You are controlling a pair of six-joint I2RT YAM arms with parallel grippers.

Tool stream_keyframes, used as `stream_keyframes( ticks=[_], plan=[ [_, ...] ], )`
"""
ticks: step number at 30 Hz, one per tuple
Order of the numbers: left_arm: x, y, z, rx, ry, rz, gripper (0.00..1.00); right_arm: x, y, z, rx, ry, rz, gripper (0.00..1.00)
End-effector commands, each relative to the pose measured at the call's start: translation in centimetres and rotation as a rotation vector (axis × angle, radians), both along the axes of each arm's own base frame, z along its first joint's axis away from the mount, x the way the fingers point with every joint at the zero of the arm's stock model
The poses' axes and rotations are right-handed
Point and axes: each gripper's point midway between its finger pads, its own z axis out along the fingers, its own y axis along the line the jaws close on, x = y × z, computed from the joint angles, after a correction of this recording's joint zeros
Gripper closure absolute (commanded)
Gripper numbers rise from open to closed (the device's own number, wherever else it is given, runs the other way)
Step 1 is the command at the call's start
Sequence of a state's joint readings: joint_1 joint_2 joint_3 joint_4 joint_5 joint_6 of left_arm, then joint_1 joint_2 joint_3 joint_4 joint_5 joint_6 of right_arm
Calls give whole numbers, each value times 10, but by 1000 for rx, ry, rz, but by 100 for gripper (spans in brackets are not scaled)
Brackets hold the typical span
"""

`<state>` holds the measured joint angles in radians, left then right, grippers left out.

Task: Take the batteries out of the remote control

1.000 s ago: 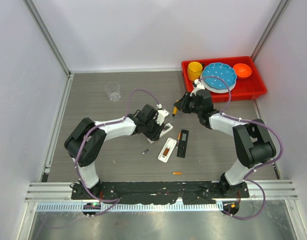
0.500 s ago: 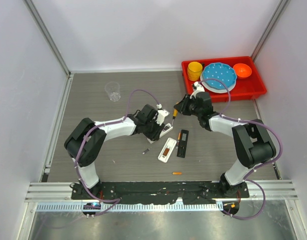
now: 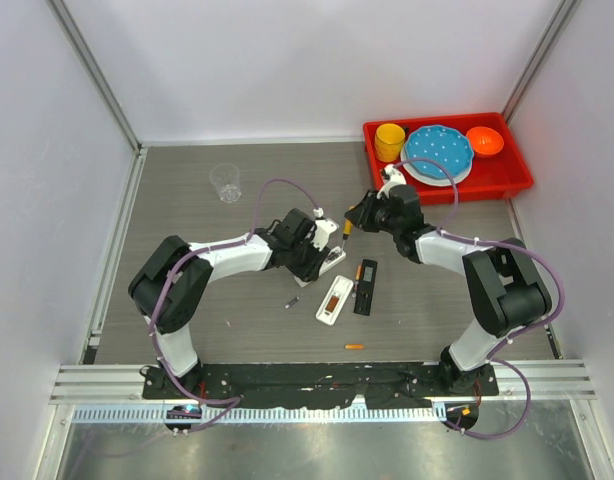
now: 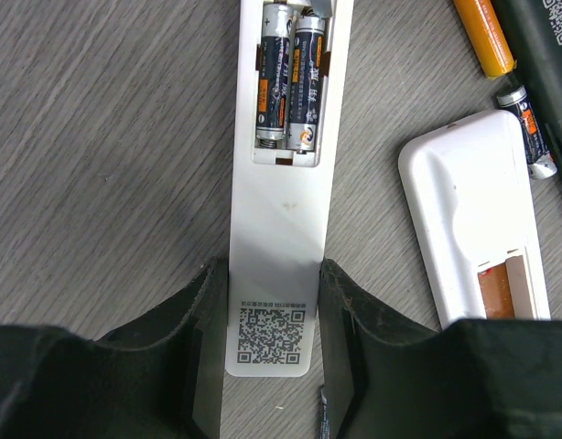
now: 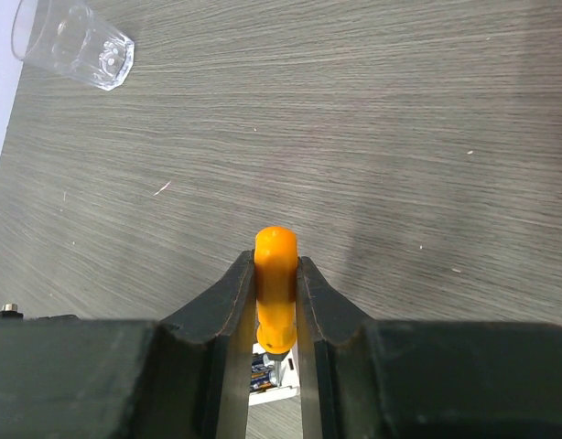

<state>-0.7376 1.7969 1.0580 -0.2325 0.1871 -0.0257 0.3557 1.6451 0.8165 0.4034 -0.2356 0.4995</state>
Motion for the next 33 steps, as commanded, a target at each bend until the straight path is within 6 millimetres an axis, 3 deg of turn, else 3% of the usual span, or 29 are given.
stream_keyframes(
  ticks=[1, 8, 14, 19, 28, 33],
  plan=[
    [-28, 16, -23, 69, 132, 2, 85, -8, 13, -1, 12, -1, 40, 99],
    [-28, 15, -25, 68, 138, 2, 92, -18, 30, 13, 142, 26, 85, 99],
    [-28, 14, -28, 68, 147, 12, 100, -25, 41, 39, 260, 36, 118, 99],
    [-27, 13, -29, 62, 149, 19, 100, -31, 46, 55, 306, 53, 141, 99],
    [-26, 10, -29, 56, 154, 20, 100, -41, 51, 49, 326, 92, 160, 99],
    [-25, 9, -28, 54, 152, 21, 100, -40, 50, 31, 275, 116, 151, 99]
  ],
)
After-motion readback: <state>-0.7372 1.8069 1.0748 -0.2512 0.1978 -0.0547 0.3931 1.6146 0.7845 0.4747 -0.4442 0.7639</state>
